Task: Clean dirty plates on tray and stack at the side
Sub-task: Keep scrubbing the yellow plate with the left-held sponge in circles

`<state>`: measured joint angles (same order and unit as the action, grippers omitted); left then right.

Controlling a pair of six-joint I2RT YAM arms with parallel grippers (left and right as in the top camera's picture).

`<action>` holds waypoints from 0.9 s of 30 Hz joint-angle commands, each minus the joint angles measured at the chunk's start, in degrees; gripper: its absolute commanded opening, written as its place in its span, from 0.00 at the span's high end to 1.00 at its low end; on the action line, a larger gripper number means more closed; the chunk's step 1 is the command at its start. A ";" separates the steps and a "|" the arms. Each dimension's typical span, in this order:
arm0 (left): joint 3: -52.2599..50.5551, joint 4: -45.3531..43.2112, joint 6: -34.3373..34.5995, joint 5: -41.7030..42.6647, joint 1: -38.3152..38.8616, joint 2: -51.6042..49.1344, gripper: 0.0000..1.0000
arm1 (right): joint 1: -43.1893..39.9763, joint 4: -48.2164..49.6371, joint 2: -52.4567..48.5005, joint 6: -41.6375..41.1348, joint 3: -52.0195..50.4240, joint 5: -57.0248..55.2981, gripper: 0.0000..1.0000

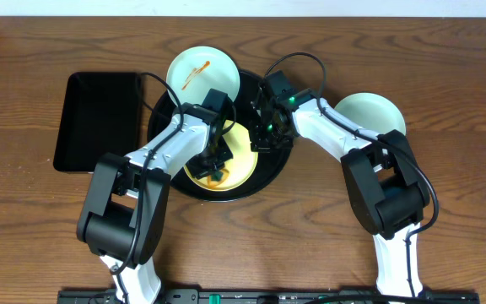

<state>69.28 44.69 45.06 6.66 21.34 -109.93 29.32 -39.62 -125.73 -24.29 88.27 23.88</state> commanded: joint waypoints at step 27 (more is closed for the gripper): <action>-0.81 -0.22 -5.86 17.57 -3.37 -1.31 0.92 | -0.42 -0.92 -1.79 0.59 -2.25 -4.04 0.99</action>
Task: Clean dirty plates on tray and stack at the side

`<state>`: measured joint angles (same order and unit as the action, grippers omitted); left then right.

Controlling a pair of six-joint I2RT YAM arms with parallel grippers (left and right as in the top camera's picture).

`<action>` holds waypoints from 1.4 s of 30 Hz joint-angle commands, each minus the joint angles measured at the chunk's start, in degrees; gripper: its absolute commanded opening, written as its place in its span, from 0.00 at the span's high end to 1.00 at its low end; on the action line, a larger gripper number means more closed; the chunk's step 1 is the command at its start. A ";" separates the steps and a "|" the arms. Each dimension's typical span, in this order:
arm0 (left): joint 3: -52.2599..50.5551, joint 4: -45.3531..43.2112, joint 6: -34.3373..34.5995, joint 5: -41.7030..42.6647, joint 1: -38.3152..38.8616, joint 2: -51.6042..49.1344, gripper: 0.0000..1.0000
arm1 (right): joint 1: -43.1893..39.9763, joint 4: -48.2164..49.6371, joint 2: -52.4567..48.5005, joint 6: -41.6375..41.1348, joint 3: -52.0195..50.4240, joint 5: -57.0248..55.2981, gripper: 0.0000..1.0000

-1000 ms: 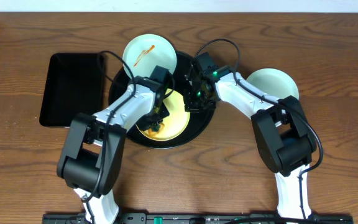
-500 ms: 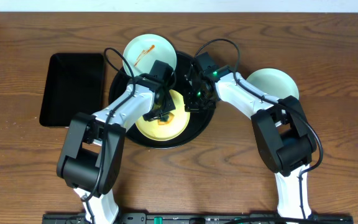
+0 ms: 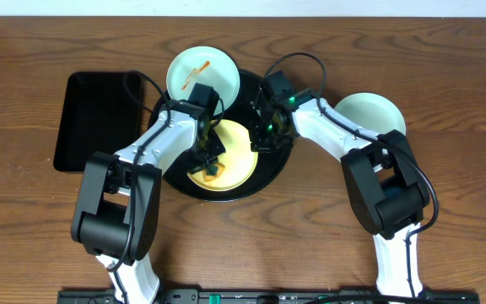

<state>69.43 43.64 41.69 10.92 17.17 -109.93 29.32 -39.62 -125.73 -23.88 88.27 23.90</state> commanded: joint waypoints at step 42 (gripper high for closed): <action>7.93 7.04 -16.17 13.88 -15.58 10.80 0.93 | 1.99 5.31 -1.77 -2.21 -2.25 -3.78 0.99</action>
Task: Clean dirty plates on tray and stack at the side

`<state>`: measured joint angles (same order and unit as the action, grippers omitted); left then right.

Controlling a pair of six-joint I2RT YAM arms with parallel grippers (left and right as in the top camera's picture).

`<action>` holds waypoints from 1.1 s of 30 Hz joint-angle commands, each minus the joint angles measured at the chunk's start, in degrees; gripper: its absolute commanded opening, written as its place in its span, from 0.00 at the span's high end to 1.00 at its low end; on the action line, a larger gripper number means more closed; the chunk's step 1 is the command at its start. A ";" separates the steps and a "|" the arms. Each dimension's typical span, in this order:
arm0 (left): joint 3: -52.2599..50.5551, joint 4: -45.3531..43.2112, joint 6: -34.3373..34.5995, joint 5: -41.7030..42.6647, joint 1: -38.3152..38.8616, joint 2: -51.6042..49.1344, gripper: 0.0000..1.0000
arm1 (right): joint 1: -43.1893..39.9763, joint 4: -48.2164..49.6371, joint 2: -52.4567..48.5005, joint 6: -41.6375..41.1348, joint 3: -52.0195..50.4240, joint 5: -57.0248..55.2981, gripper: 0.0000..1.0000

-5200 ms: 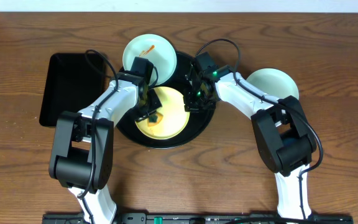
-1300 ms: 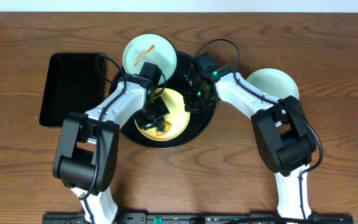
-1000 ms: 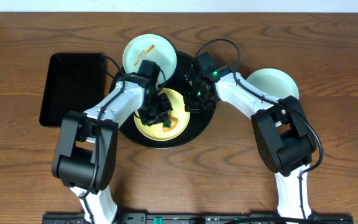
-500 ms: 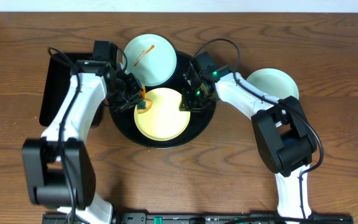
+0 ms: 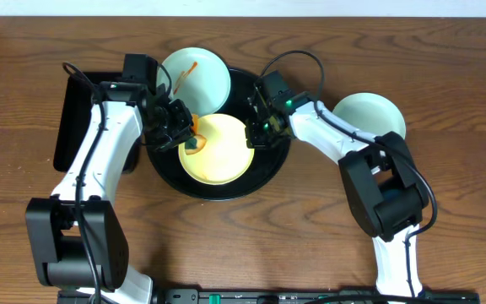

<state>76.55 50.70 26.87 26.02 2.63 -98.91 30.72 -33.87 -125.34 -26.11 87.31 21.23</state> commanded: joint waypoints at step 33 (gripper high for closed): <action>0.81 -0.42 -1.36 -3.19 -5.57 -0.22 0.92 | -1.18 -1.16 16.00 16.48 -1.73 -14.62 0.93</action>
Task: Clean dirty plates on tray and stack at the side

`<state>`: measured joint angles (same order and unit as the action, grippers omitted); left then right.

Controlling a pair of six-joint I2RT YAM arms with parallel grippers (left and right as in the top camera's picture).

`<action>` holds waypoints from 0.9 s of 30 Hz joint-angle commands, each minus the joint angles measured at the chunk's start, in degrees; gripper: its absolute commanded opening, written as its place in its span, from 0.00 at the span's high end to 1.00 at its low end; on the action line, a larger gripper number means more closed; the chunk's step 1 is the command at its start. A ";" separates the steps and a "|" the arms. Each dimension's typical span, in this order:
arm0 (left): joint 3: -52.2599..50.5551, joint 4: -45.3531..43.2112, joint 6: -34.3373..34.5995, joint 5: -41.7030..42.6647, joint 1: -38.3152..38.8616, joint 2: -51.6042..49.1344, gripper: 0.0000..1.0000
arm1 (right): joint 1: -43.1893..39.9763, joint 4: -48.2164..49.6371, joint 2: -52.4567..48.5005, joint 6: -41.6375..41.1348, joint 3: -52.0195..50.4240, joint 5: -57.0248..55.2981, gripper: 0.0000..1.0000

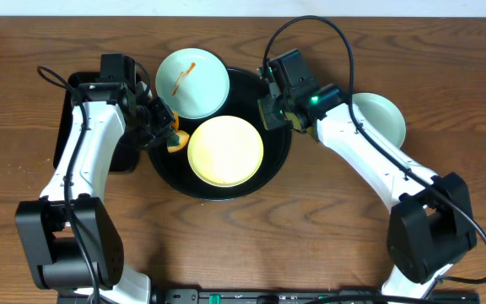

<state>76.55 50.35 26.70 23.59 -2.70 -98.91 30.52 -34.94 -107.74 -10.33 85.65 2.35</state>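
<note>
A yellow plate [224,150] lies flat on the round black tray [226,192]. A pale green plate [192,82] with an orange streak sits at the tray's upper left rim. My left gripper [174,138] is over the tray's left rim, just left of the yellow plate, shut on an orange scrap [177,142]. My right gripper [268,108] hovers over the tray's upper right part, apart from the yellow plate. How far its fingers are parted does not show.
A black rectangular bin [123,156] stands left of the round tray, partly under my left arm. Another pale green plate [382,116] rests on the wooden table to the right, partly behind my right arm.
My left gripper moved with the orange scrap from the yellow plate's left edge to the tray's left rim. My right gripper left the plate's right edge and now sits higher, off the plate.
My left gripper was down on the yellow plate at the scrap while my right gripper stood at the plate's right edge. The scrap was then at the plate's left edge in the left gripper. Now it is off the plate, whose surface looks plain yellow.
</note>
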 commanded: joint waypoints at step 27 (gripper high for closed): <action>0.81 -0.02 -1.18 -0.74 -0.24 -0.22 0.93 | -5.09 7.80 -20.87 -7.74 -0.17 33.29 0.45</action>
<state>76.55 50.35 26.70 23.59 -2.70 -98.91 25.50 -27.27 -125.19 -16.32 85.69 31.35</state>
